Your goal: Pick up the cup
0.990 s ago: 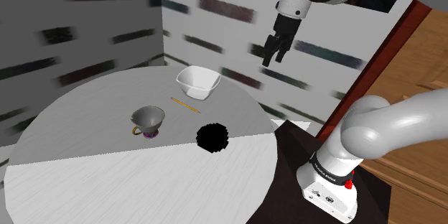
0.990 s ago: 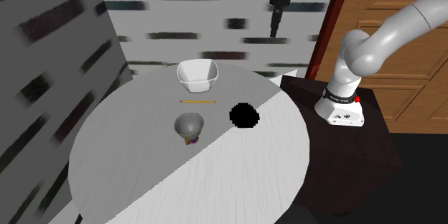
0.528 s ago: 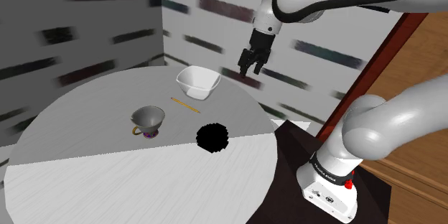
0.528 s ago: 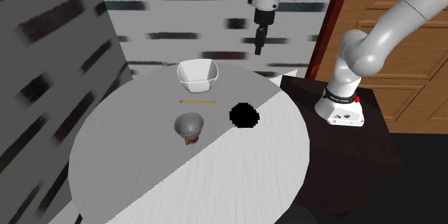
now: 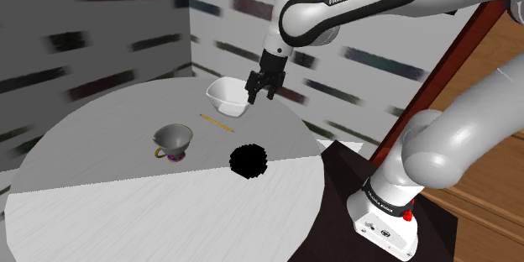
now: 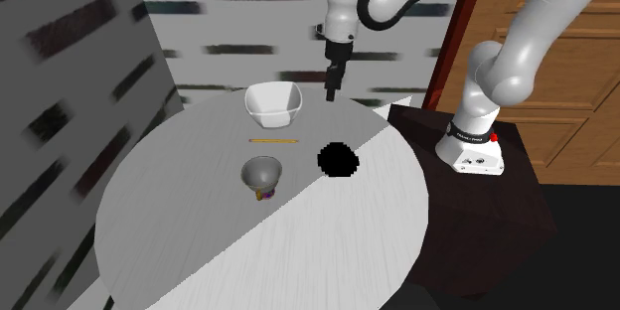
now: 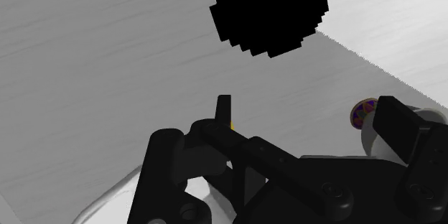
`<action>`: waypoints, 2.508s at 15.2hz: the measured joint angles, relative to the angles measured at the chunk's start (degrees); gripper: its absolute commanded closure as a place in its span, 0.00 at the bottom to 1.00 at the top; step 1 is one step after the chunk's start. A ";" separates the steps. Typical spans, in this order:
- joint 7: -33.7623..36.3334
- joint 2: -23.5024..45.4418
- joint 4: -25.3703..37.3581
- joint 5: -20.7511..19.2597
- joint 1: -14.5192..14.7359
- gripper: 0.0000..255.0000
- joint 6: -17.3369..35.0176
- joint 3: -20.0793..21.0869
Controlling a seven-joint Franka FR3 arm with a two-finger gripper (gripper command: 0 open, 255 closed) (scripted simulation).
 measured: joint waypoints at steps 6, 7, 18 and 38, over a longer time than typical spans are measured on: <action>1.09 11.47 4.87 3.47 2.31 0.00 7.89 2.20; 1.12 13.58 6.27 3.90 2.55 0.00 8.81 2.43; 4.42 36.10 24.25 6.11 6.44 0.00 16.39 5.43; 3.50 45.15 28.58 7.00 7.28 1.00 21.81 6.25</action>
